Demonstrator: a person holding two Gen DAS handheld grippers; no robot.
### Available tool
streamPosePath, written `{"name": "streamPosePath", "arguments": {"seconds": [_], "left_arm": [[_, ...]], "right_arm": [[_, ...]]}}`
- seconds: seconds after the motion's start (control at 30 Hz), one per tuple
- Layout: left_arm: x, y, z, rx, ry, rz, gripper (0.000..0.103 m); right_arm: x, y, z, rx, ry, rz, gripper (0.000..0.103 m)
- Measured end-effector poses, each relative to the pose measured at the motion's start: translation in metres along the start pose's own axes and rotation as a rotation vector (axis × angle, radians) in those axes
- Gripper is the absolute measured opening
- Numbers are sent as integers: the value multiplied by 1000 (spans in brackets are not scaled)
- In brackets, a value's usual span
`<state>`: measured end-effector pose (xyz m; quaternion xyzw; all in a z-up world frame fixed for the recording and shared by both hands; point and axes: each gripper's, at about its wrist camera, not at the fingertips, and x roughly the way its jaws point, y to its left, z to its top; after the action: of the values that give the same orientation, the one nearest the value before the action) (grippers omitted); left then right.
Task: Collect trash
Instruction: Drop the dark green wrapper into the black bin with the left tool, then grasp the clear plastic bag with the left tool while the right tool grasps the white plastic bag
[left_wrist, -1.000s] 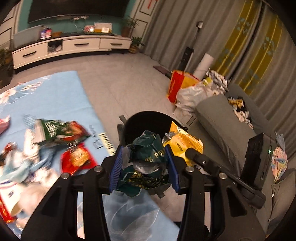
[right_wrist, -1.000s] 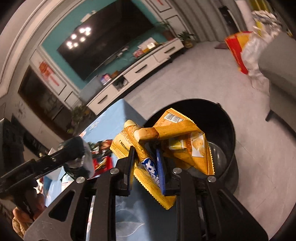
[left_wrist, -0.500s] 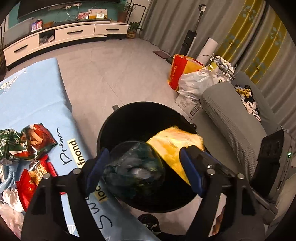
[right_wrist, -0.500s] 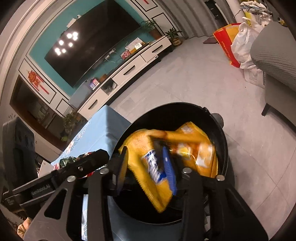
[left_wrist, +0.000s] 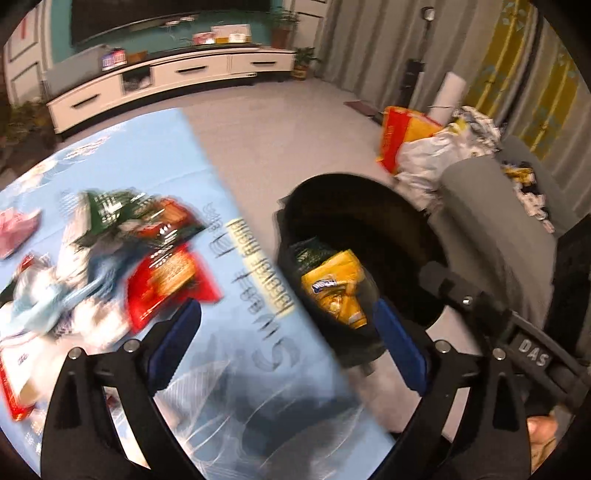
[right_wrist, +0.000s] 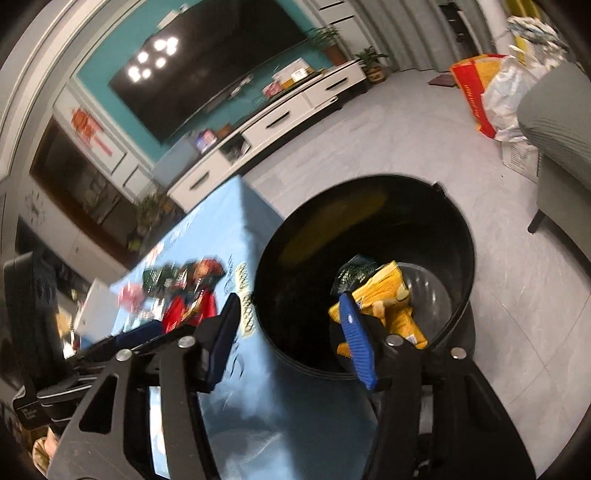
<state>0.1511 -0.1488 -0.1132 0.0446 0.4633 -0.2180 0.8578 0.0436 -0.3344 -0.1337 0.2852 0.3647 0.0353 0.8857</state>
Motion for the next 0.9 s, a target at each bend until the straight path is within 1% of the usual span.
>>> {"name": "streamPosePath", "arguments": {"seconds": [0.07, 0.1, 0.17, 0.27, 0.4, 0.6, 0.7, 0.83, 0.9], "left_arm": [[-11, 6, -9, -11, -9, 37, 96], [-19, 11, -14, -18, -16, 63, 96], [-34, 16, -23, -28, -28, 101, 97], [-53, 29, -35, -42, -42, 141, 99], [-84, 47, -49, -89, -81, 182, 99], [-118, 69, -66, -143, -128, 213, 99], [-134, 80, -74, -174, -154, 215, 100], [-150, 103, -89, -219, -174, 215, 100], [-155, 122, -100, -255, -171, 216, 100]], "right_arm": [[-1, 11, -6, -36, 13, -19, 68], [-2, 17, -9, -53, 19, -33, 70], [-5, 31, -17, -74, 33, -31, 73], [-11, 45, -22, -98, 39, -19, 76], [-23, 70, -27, -149, 27, -6, 76], [-40, 102, -32, -205, 3, 0, 80], [-45, 115, -35, -226, 0, -2, 82], [-47, 127, -38, -243, 1, -2, 91], [-45, 134, -42, -261, 18, 1, 92]]}}
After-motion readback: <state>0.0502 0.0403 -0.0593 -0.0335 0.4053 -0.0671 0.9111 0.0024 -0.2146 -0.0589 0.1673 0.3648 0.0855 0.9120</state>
